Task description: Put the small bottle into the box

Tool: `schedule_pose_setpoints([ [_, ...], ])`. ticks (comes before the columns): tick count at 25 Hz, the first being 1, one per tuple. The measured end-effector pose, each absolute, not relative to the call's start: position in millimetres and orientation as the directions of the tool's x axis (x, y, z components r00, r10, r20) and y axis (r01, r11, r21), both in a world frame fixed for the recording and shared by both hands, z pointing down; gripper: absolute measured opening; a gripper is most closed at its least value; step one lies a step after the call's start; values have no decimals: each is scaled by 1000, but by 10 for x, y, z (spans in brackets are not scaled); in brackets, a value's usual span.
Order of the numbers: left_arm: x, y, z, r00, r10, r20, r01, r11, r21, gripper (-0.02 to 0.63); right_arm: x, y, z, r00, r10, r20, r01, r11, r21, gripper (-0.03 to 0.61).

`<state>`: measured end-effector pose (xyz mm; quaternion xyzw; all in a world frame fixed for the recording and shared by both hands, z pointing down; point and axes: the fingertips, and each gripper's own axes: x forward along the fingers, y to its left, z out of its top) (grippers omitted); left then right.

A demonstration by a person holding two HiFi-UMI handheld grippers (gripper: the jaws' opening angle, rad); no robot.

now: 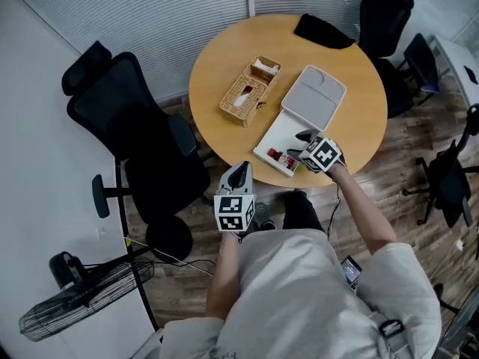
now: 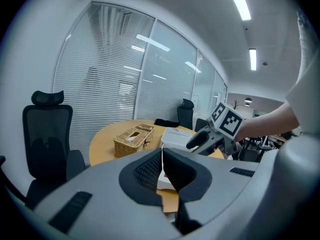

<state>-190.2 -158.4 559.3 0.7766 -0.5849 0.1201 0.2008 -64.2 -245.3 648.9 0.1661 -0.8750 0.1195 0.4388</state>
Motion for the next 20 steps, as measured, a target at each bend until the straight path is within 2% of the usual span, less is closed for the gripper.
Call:
schedule_pose_setpoints([
  [11, -1718, -1643, 5724, 337, -831, 442, -941, -276, 197, 29, -391, -2141, 6274, -634, -326, 702, -566, 813, -134, 245],
  [20, -1585, -1665, 5701, 367, -826, 429, -929, -299, 219, 29, -155, -1992, 6181, -615, -464, 638, -698, 697, -165, 244],
])
